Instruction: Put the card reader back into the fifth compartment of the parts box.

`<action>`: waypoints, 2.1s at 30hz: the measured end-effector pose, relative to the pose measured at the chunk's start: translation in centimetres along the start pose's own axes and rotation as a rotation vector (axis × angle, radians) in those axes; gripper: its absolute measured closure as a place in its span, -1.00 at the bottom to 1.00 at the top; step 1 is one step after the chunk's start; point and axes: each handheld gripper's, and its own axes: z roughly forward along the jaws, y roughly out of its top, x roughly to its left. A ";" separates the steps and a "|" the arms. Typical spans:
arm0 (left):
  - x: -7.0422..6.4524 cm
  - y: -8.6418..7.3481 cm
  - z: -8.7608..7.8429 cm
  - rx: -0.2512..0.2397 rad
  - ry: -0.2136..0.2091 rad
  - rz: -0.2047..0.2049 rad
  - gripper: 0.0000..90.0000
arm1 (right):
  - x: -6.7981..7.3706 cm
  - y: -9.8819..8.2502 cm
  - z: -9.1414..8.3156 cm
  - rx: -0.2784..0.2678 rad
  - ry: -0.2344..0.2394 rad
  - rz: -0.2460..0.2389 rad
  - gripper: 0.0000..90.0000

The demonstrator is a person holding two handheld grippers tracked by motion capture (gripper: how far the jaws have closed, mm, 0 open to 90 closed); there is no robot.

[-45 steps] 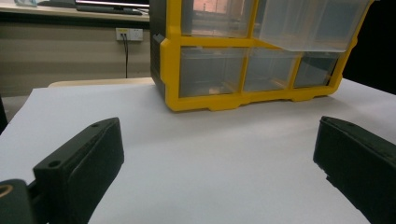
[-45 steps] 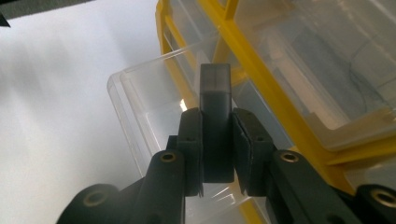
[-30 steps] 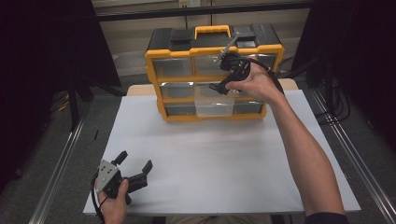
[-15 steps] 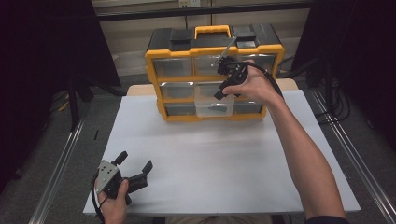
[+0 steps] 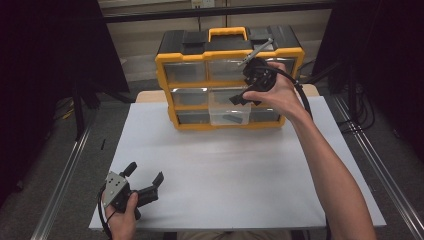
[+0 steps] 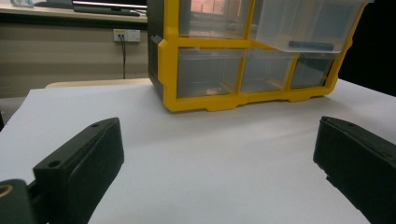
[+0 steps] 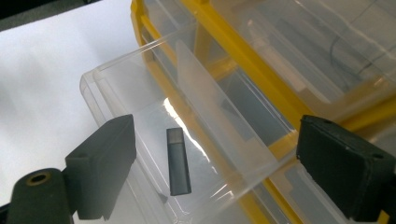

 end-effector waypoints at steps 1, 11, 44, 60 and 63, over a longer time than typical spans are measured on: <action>0.0 0.0 0.0 0.004 0.001 0.010 -0.96 | 0.0 -0.2 -0.1 -0.009 0.002 0.008 -0.79; 0.0 0.0 0.0 0.007 0.004 0.007 -0.96 | 0.5 -2.5 -1.5 -0.128 -0.024 0.057 -0.92; 0.0 0.0 0.0 0.008 0.010 0.002 -0.96 | 3.4 -13.7 -1.6 -0.431 -0.237 0.246 -0.97; -0.1 0.0 -0.1 0.003 0.016 -0.006 -0.96 | 5.5 -19.0 -1.4 -0.507 -0.316 0.300 -0.97; -0.1 0.0 -0.1 0.007 0.013 -0.001 -0.96 | 5.9 -20.0 -1.5 -0.507 -0.323 0.313 -0.97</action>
